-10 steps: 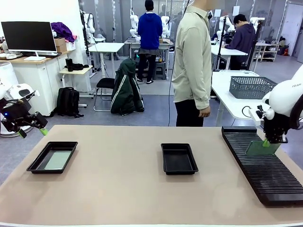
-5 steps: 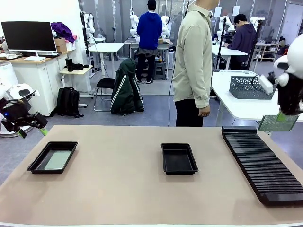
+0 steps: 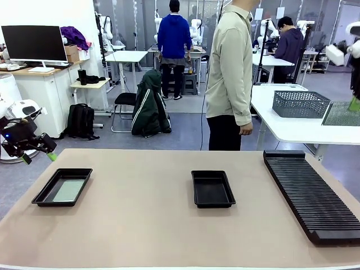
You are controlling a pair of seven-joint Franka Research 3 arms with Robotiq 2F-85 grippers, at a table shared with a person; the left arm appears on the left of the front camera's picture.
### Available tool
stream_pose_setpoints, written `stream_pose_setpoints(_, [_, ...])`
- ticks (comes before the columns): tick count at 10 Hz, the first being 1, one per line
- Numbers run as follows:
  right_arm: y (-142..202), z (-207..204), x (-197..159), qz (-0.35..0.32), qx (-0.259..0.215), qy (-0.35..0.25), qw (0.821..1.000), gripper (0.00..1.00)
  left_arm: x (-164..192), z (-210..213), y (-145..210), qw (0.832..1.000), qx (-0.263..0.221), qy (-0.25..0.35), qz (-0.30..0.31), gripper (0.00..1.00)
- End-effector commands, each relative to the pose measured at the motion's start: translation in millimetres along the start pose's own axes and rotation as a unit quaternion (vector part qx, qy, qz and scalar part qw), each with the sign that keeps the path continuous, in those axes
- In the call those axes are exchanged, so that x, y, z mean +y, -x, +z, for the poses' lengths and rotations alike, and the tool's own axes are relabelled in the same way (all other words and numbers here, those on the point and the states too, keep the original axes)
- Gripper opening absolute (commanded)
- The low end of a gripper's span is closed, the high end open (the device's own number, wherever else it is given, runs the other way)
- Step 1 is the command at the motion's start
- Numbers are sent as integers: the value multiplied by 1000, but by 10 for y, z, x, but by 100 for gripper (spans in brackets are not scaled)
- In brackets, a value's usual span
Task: Inspect and transfer BCBs to ESD trays.
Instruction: Pick up the Blank PCB from the PCB Rack and place it in the right ESD tray.
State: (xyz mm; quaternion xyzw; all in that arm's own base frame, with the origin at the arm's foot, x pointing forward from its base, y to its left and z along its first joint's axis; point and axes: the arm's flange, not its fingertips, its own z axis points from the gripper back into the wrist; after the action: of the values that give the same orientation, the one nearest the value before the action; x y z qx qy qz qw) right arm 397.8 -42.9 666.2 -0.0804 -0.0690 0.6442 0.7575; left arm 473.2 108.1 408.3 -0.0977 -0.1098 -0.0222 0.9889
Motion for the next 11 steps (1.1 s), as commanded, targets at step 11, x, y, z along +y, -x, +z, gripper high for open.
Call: stream_pose_setpoints(11, [15,687,-15,-74,-38,-21,996,2,1,-5,12,1000,-4,1,4,100])
